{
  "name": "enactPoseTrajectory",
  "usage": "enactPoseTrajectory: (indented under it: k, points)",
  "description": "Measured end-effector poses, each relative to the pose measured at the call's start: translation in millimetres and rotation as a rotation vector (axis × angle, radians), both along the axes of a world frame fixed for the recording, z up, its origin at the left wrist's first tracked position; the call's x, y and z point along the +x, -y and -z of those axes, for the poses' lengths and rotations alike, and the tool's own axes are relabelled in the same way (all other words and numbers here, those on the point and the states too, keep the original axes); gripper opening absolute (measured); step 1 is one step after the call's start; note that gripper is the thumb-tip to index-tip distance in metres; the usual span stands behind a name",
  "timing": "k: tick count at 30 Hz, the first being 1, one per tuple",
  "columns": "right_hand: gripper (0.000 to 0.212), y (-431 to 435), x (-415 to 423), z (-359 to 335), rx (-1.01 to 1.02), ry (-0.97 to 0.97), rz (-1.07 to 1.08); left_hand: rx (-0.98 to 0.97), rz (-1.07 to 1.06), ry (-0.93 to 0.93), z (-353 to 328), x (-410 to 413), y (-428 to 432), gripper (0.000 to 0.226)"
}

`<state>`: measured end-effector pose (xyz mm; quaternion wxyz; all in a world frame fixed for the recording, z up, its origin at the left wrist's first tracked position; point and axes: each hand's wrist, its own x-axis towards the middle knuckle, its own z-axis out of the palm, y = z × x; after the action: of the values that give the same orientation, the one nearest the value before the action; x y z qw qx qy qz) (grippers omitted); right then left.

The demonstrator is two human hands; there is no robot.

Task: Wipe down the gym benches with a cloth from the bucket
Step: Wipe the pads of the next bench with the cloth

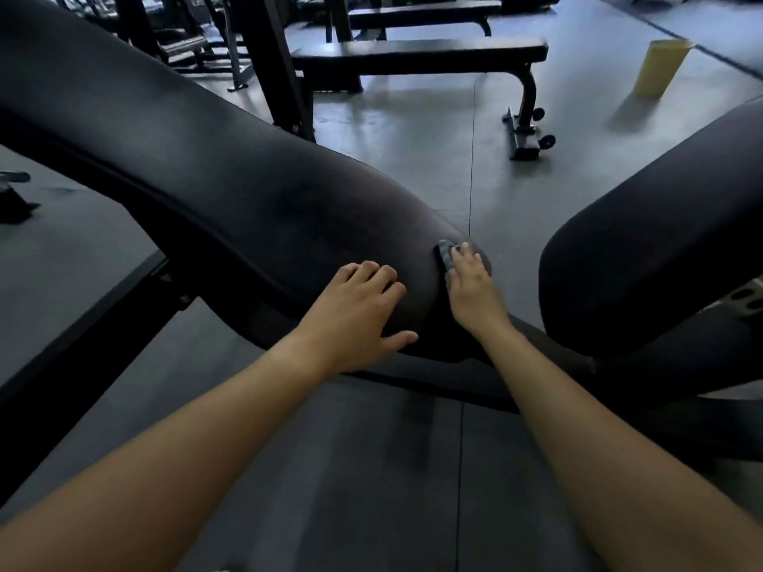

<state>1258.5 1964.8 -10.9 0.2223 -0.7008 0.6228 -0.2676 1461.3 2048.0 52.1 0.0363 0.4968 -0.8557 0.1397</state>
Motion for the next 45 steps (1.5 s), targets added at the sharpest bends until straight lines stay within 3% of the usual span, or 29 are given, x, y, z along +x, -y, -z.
enactPoseTrajectory:
  k: [3,11,14,20,29,35,39,41,45]
  points:
    - [0.053,14,9,-8,0.073,0.009,0.043,0.0,0.025,0.003,2,5,0,0.072]
    - [0.05,7,55,-34,-0.143,0.079,-0.362,0.01,0.055,0.012,1,8,1,0.065]
    - [0.052,15,31,-16,-0.141,0.076,-0.263,0.007,0.049,0.009,1,8,2,0.067]
    - [0.052,16,-15,7,0.06,0.071,0.071,-0.013,0.043,0.034,3,7,-1,0.069]
    - [0.053,-45,13,6,-0.141,0.169,-0.203,-0.011,0.033,0.074,0,2,-4,0.066]
    - [0.05,-57,-29,35,-0.099,0.212,0.058,-0.013,-0.045,0.083,4,-8,-14,0.065]
    - [0.051,-66,-7,30,-0.058,0.289,0.219,0.005,-0.094,0.072,8,-14,-20,0.064]
    - [0.053,-76,15,22,-0.111,0.248,0.222,0.014,-0.106,0.063,8,-16,-21,0.064]
    - [0.051,-98,43,15,-0.252,0.205,0.024,0.033,-0.103,0.06,7,-18,-22,0.061]
